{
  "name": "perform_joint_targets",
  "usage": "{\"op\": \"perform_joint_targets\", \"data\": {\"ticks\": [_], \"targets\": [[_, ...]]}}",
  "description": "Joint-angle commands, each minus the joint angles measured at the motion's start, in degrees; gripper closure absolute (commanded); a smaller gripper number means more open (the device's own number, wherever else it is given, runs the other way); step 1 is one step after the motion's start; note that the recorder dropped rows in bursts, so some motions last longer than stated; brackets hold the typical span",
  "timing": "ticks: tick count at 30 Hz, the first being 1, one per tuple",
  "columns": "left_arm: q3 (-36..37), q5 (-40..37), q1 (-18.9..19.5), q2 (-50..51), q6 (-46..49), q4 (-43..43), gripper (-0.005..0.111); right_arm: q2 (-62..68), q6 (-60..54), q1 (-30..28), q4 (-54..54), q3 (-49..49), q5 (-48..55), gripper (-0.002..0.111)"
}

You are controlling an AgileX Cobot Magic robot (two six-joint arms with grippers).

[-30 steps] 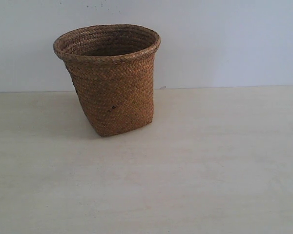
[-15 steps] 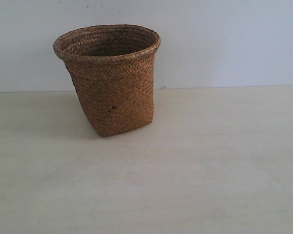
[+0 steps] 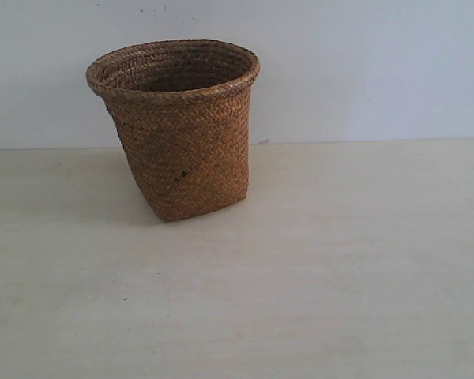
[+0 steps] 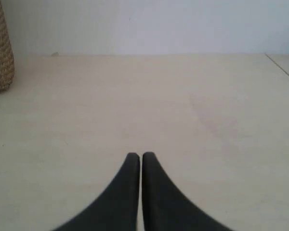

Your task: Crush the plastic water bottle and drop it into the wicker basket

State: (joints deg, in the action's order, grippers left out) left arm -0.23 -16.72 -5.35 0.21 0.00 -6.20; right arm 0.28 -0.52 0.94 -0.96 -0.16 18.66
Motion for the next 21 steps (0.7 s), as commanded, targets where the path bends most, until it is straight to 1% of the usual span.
{"op": "perform_joint_targets", "data": {"ticks": [1, 21], "targets": [[0.23, -0.01, 0.08, -0.21, 0.00, -0.44, 0.103, -0.28, -1.79, 0.22, -0.11, 0.16, 0.30, 0.108], [0.23, -0.01, 0.08, -0.21, 0.00, -0.44, 0.103, -0.28, -2.63, 0.22, 0.00, 0.16, 0.18, 0.108]]}}
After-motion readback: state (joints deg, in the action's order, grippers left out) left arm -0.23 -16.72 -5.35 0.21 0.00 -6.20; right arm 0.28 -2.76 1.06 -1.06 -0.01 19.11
